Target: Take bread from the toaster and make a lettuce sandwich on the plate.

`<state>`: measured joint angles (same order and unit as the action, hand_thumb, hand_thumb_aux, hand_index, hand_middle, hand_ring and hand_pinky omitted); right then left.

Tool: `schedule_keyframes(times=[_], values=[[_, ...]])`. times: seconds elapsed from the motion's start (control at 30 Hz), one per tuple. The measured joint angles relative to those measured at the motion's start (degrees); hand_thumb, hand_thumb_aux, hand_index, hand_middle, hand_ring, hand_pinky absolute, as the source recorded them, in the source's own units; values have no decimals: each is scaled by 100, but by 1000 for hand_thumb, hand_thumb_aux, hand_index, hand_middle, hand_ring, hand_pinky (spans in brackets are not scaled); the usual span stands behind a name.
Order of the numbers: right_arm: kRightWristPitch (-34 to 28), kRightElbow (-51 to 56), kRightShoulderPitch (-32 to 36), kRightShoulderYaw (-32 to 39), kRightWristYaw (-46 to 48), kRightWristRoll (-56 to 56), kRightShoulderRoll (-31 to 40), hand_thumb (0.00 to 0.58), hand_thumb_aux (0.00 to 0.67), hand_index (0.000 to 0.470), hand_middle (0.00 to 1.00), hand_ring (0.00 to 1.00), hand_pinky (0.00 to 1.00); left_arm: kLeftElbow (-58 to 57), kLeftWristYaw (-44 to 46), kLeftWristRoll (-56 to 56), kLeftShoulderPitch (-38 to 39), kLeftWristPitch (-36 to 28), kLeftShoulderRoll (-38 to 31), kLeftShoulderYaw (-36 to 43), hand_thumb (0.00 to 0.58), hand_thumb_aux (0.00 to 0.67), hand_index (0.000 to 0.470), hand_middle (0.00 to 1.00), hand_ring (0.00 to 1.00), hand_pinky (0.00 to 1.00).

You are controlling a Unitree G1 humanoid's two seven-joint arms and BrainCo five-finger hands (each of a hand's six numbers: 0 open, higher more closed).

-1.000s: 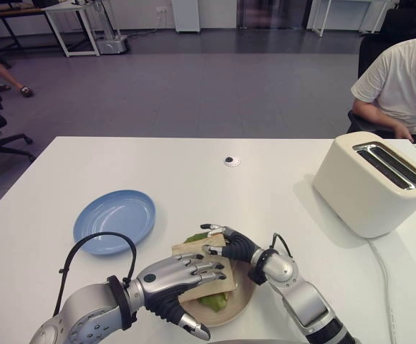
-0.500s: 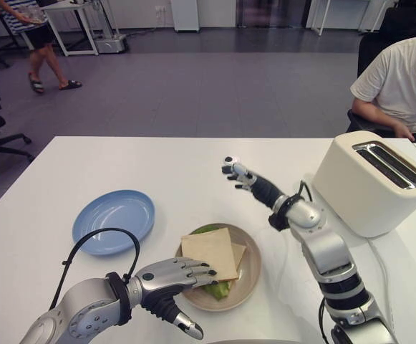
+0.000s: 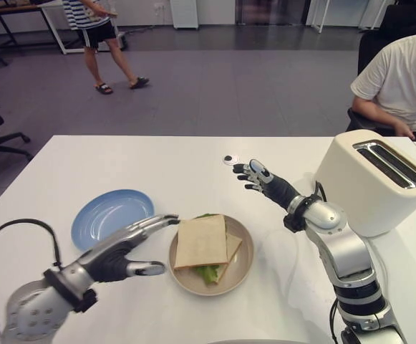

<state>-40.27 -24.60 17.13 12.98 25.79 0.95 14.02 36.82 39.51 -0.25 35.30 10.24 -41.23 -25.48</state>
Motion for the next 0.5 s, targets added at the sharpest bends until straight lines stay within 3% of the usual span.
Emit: schedule_keyframes(times=[0.13, 0.17, 0.2, 0.23, 0.27, 0.3, 0.33, 0.37, 0.5], values=[[-133, -354, -175, -22, 359, -109, 526, 0, 0, 0, 0, 0, 0, -26, 1596, -516, 1631, -638, -293, -1450, 0, 0, 0, 0, 0, 0], [-185, -455, -220, -44, 537, -158, 757, 0, 0, 0, 0, 0, 0, -21, 1927, -759, 1998, -648, -232, -1784, 194, 123, 87, 0, 0, 0], [-229, -564, -281, -66, 754, -269, 997, 0, 0, 0, 1000, 1000, 1000, 12, 2211, -1052, 2268, -640, -162, -1974, 580, 670, 470, 0, 0, 0], [-279, -722, -361, -82, 989, -363, 1236, 0, 0, 0, 1000, 1000, 1000, 121, 2420, -1275, 2452, -627, -104, -2002, 580, 670, 470, 0, 0, 0], [-317, -889, -452, -103, 1198, -464, 1452, 580, 654, 459, 1000, 1000, 1000, 274, 2540, -1442, 2575, -644, -48, -1911, 580, 670, 470, 0, 0, 0], [-372, -1194, -678, -125, 1535, -635, 1868, 580, 670, 470, 1000, 1000, 1000, 647, 2733, -1583, 2808, -654, 55, -1542, 580, 670, 470, 0, 0, 0], [-430, -1347, -794, -136, 1662, -729, 2011, 580, 670, 470, 1000, 1000, 1000, 817, 2734, -1596, 2867, -718, 85, -1330, 580, 670, 470, 725, 725, 725], [-458, -1529, -905, -137, 1784, -833, 2105, 580, 670, 470, 1000, 1000, 1000, 912, 2714, -1514, 2904, -767, 109, -1124, 580, 670, 470, 1000, 1000, 1000], [-521, -2155, -1447, 129, 2270, -1390, 2478, 580, 670, 470, 1000, 1000, 1000, 1204, 2490, -1173, 2975, -1011, 279, -331, 580, 670, 470, 1000, 1000, 1000]])
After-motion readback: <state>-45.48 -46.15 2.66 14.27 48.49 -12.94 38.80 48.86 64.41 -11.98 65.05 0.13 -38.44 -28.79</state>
